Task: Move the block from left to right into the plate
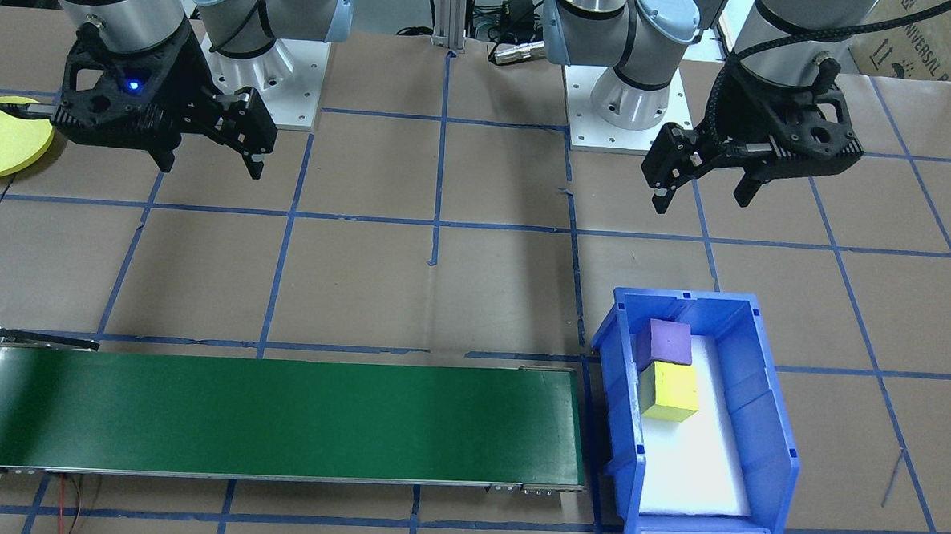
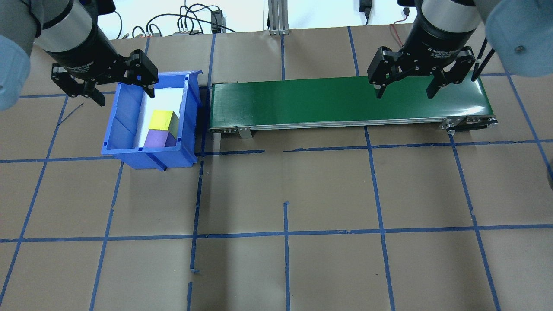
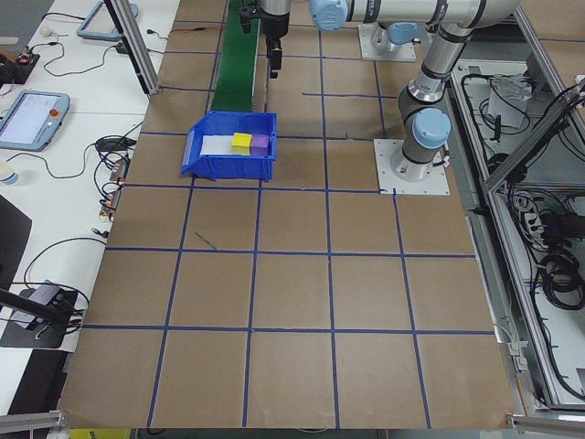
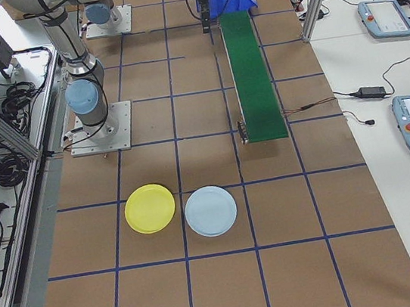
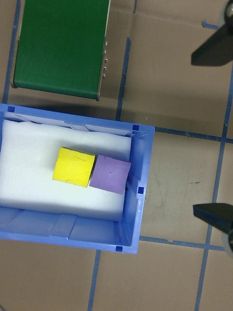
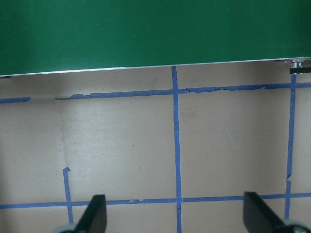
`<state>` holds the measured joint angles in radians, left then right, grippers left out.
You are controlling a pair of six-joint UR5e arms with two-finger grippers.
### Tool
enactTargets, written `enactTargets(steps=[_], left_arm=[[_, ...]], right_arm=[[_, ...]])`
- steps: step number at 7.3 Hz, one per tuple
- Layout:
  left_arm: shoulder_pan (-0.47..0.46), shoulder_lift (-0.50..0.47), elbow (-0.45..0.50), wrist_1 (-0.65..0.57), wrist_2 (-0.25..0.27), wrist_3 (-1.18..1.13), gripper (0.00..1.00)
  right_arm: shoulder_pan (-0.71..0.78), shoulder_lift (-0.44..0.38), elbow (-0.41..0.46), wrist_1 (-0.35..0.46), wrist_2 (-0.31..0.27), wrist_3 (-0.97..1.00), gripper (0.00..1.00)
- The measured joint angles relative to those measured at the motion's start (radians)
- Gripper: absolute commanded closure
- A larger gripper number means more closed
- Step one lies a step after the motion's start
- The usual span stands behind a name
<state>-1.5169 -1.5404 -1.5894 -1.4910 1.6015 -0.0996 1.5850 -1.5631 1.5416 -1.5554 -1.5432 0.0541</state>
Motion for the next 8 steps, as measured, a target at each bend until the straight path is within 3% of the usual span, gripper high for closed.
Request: enactTargets(steps=[5,8], left_arm=[[0.004,0.005,0.014,-0.011,0.007,0.002,0.00],[-0.001,0.020,0.012,-0.017,-0.042,0.016,0.00]], right_arm=[[0.000,0.000,0.000,0.000,0.000,0.000,0.00],[0.000,0.000,0.000,0.000,0.000,0.000,0.00]])
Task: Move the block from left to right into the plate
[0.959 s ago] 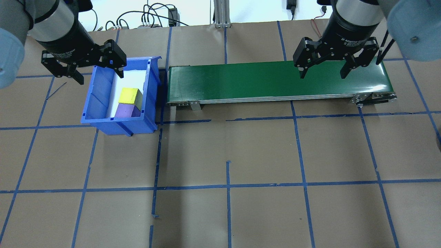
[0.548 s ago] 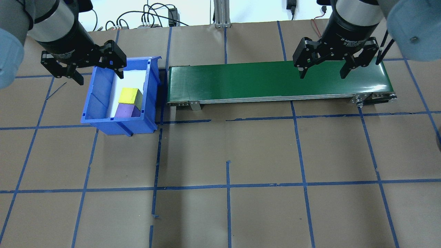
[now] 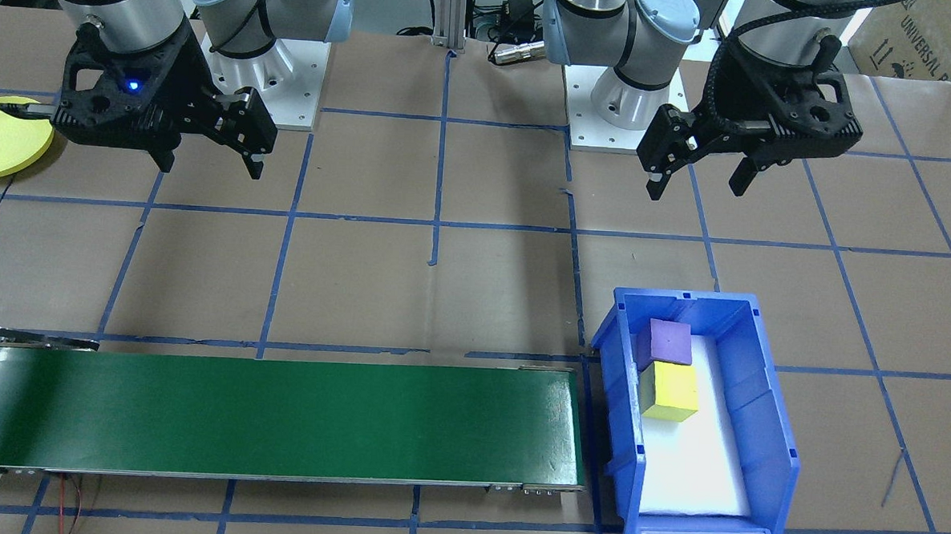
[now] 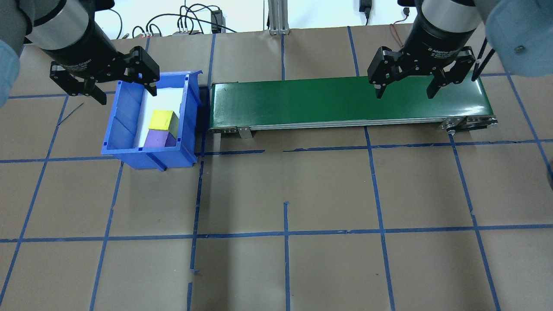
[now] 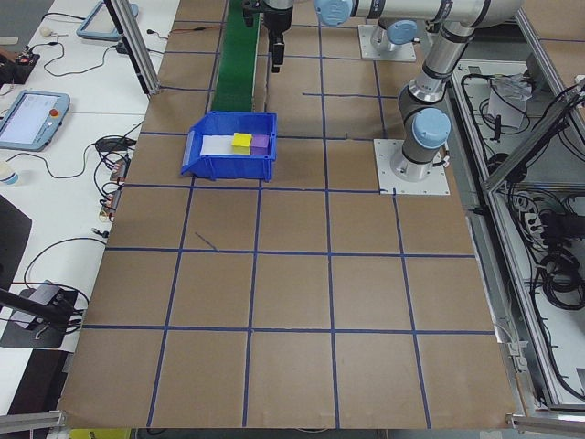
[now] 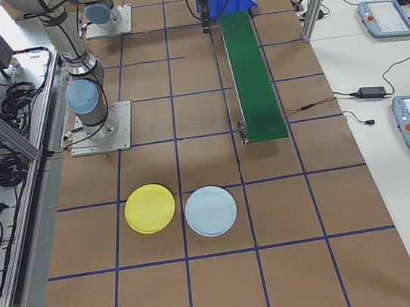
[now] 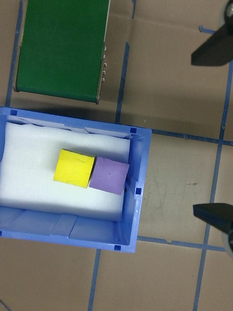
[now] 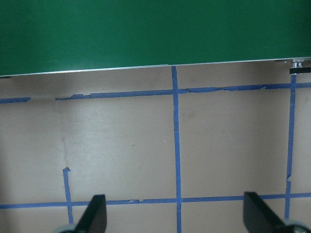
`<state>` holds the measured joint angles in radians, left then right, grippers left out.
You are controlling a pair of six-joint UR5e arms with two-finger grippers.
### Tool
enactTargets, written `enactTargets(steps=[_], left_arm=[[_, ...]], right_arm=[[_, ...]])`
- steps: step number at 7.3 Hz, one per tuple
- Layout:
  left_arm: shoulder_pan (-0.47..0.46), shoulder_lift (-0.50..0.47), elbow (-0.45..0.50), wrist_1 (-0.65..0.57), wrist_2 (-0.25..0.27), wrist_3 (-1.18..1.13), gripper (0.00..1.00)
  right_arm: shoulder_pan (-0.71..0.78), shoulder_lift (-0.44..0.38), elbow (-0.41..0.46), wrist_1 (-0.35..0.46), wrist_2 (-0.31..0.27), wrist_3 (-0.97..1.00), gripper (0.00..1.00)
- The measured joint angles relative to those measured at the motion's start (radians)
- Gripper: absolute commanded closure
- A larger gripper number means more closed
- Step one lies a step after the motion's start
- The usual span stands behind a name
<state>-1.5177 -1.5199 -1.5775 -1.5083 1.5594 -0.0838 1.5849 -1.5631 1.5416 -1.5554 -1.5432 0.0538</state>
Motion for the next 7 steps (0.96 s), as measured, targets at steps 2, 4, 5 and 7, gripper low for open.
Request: enactTargets(steps=[2,4,5,7], left_arm=[[0.027,-0.023,0.010,0.023,-0.010,0.010,0.00],[0.087,-0.082,0.009,0.079,-0.021,0.067,0.00],[0.114,-0.125,0.008,0.117,-0.024,0.100,0.00],[0.139,-0.218,-0.006,0.202,-0.016,0.120,0.00]], right_arm=[[0.000,0.003,0.000,0.000,0.000,0.000,0.00],[0.000,0.004,0.000,0.000,0.000,0.000,0.00],[0.000,0.004,-0.001,0.000,0.000,0.000,0.00],[0.000,0.005,0.000,0.000,0.000,0.000,0.00]])
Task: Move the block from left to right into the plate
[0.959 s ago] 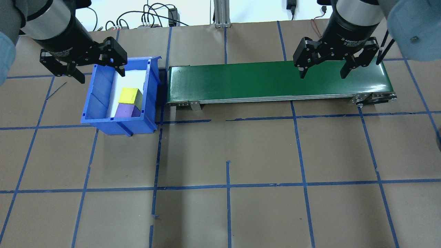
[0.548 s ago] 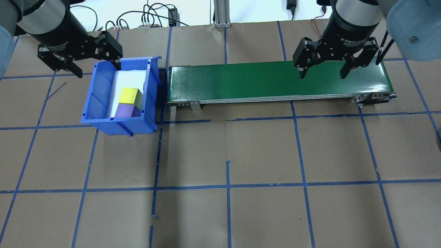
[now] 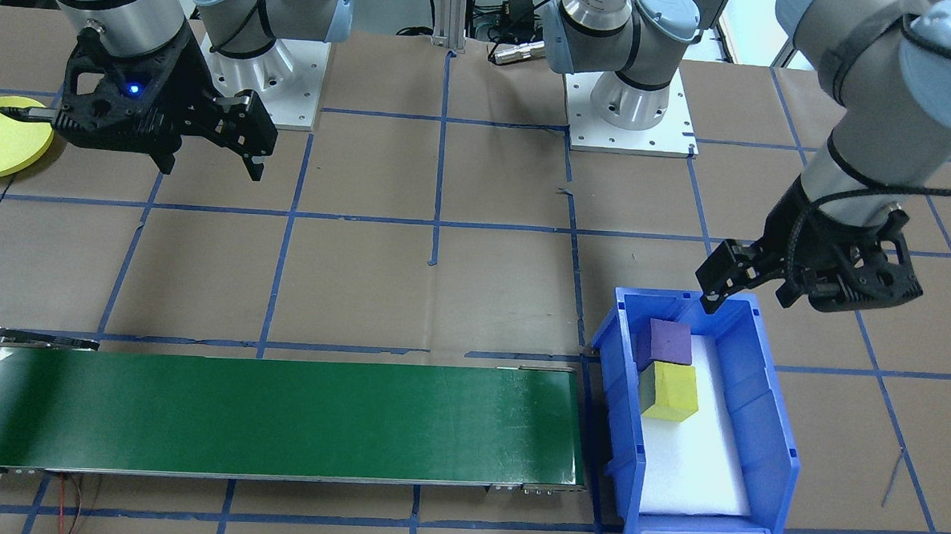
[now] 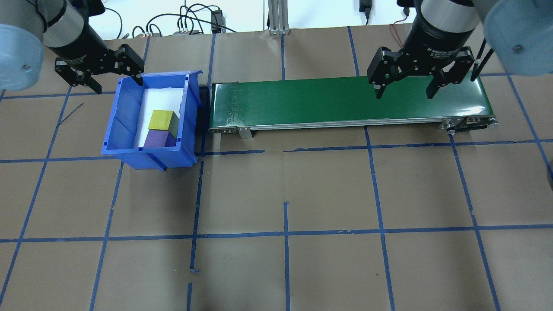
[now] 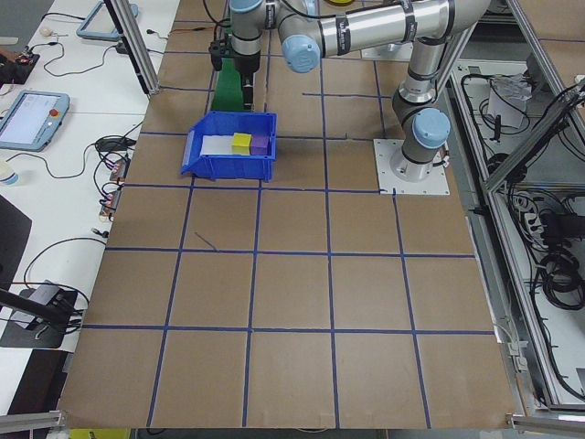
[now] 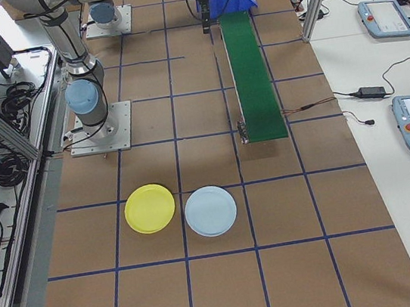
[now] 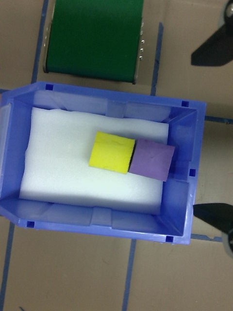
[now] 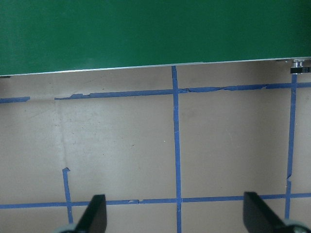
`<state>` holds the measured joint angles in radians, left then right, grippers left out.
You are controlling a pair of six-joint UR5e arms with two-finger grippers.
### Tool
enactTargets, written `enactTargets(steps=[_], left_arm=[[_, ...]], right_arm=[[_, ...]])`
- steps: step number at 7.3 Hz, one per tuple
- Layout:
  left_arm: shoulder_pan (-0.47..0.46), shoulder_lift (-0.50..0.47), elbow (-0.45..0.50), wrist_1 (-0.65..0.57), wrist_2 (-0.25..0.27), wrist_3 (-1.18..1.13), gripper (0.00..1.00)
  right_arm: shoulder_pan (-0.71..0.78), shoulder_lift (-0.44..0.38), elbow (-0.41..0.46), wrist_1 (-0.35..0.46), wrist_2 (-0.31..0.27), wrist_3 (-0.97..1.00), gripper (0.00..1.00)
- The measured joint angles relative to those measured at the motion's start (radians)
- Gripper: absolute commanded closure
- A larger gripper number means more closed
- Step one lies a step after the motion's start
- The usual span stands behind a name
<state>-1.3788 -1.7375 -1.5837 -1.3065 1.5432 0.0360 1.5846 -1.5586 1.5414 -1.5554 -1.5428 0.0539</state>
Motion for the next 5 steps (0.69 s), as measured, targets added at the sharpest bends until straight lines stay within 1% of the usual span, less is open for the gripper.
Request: enactTargets(steps=[3,5], left_arm=[[0.004,-0.077,-0.034,0.044,0.001,-0.009,0.00],[0.004,-0.127,-0.080,0.144,0.003,-0.007,0.00]], right_arm=[[0.000,0.000,0.000,0.000,0.000,0.001,0.00],[-0.002,0.000,0.000,0.000,0.001,0.000,0.00]])
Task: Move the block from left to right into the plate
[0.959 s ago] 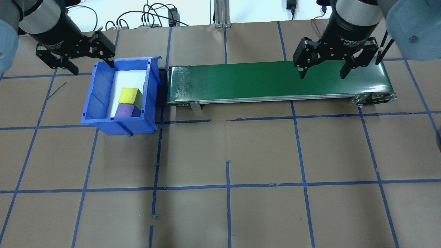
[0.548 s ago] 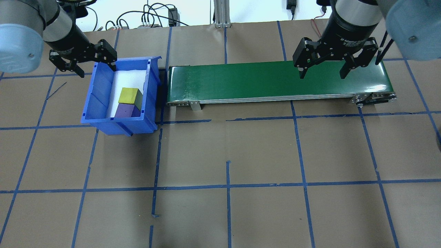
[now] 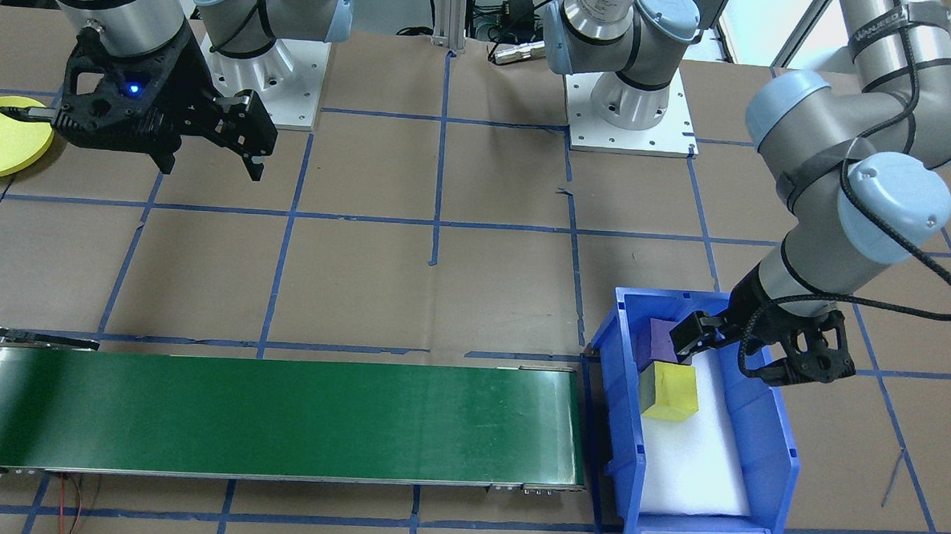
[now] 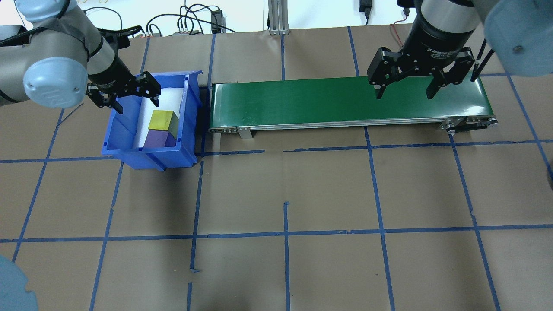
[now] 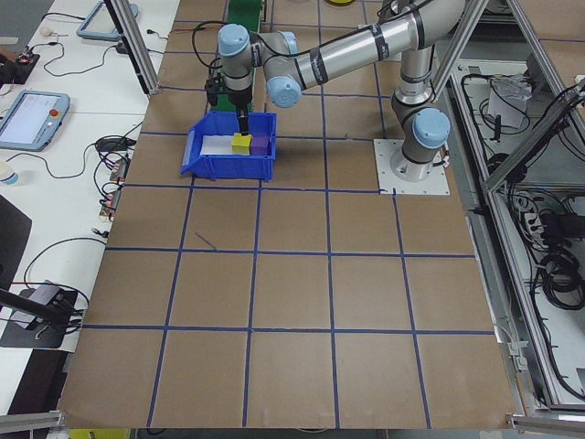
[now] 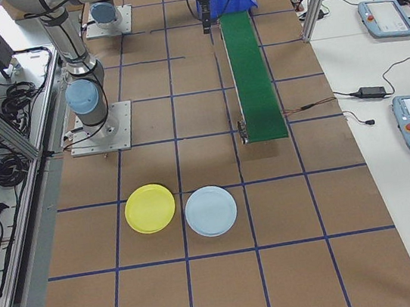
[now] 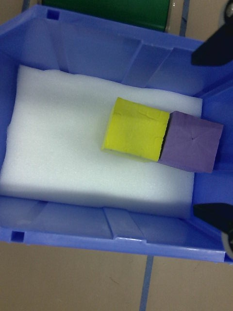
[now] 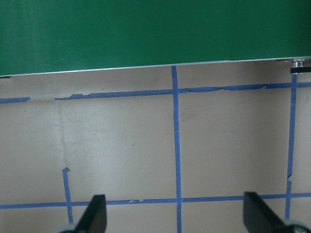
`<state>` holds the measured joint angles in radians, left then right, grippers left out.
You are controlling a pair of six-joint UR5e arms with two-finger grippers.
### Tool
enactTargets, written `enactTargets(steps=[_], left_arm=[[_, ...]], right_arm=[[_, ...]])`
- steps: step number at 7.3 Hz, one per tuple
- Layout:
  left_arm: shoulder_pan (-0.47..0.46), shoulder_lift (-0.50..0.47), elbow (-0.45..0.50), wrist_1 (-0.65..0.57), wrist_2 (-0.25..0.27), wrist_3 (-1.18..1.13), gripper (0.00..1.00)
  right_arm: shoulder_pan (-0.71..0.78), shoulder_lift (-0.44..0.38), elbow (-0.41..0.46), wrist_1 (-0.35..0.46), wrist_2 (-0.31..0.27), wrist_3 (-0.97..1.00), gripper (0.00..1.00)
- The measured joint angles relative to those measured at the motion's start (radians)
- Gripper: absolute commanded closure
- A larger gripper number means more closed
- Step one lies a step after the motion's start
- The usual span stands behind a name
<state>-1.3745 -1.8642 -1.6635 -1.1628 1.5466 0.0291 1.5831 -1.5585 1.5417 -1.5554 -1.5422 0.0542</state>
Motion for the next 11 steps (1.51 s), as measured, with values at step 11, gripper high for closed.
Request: enactTargets(steps=[11], left_arm=[[-0.003,-0.146,-0.027,0.165,-0.012,0.119,0.00]], right_arm=[[-0.002,0.000,0.000,-0.003,0.001,0.000,0.00]])
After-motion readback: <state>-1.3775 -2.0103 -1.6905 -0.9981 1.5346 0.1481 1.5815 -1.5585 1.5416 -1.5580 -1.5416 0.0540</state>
